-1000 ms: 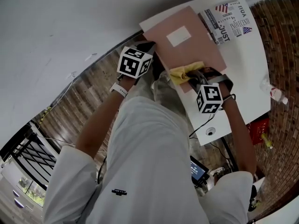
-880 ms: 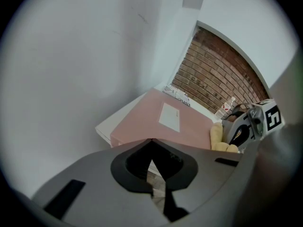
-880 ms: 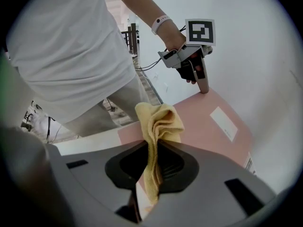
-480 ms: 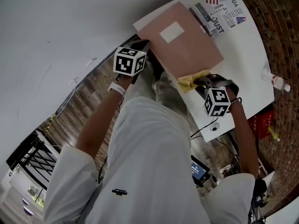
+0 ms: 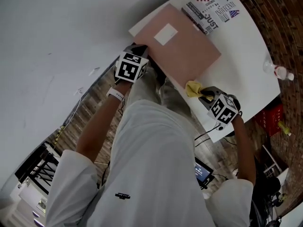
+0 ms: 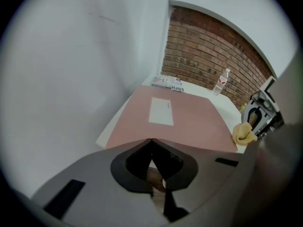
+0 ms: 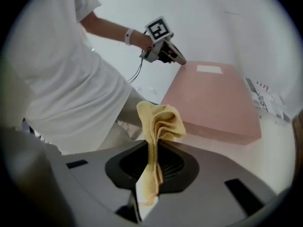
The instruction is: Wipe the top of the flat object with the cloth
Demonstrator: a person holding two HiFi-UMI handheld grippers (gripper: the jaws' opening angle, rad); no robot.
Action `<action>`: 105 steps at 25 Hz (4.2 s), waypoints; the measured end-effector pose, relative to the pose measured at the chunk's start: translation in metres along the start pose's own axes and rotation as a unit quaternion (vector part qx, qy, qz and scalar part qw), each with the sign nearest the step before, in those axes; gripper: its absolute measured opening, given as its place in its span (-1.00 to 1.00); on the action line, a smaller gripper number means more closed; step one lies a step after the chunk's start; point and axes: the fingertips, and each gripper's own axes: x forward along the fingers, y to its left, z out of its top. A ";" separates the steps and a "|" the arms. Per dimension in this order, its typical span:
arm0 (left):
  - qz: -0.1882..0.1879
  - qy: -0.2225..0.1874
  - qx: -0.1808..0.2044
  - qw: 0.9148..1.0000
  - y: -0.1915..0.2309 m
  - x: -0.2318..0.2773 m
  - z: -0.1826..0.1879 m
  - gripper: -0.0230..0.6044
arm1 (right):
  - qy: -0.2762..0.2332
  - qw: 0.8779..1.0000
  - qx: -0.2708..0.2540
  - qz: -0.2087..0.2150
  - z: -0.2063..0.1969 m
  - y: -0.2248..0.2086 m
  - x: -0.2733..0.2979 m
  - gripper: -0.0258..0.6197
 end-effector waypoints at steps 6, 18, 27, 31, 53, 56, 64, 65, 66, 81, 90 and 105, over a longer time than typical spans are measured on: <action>-0.057 -0.039 0.045 0.997 -0.056 -0.004 0.036 -0.87 | -0.085 0.984 0.158 -0.012 0.004 0.000 -0.004 -0.74; -0.100 -0.032 0.119 0.987 -0.106 0.042 0.033 -0.88 | -0.256 0.775 0.572 -0.085 -0.030 -0.032 -0.021 -0.74; -0.091 -0.033 0.094 0.991 -0.103 0.047 0.029 -0.88 | -0.402 0.597 0.694 -0.024 0.014 -0.063 -0.002 -0.74; -0.090 -0.027 0.096 0.991 -0.103 0.047 0.029 -0.88 | -0.416 0.578 0.701 -0.024 0.011 -0.075 -0.004 -0.74; -0.142 0.005 0.086 0.986 -0.105 0.047 0.029 -0.88 | -0.319 0.815 0.463 -0.140 -0.030 -0.196 -0.068 -0.74; -0.137 0.001 0.090 0.986 -0.105 0.047 0.031 -0.87 | -0.289 0.853 0.401 -0.170 -0.031 -0.212 -0.088 -0.74; -0.143 0.008 0.086 0.986 -0.106 0.047 0.030 -0.88 | -0.103 0.965 0.215 -0.114 -0.012 -0.234 -0.064 -0.74; -0.144 0.009 0.084 0.986 -0.106 0.047 0.030 -0.87 | -0.082 0.972 0.196 -0.098 -0.009 -0.233 -0.058 -0.74; -0.146 0.010 0.082 0.986 -0.107 0.047 0.030 -0.88 | -0.064 0.978 0.180 -0.082 -0.007 -0.233 -0.054 -0.74; -0.162 0.013 0.120 0.979 -0.111 0.036 0.013 -0.87 | -0.062 0.974 0.212 0.053 0.028 -0.224 -0.033 -0.73; -0.166 0.013 0.118 0.979 -0.112 0.036 0.013 -0.87 | -0.063 0.978 0.193 0.040 0.075 -0.246 -0.024 -0.73; -0.216 0.047 0.112 0.969 -0.118 0.035 0.011 -0.87 | -0.085 0.981 0.173 0.027 0.162 -0.298 0.001 -0.73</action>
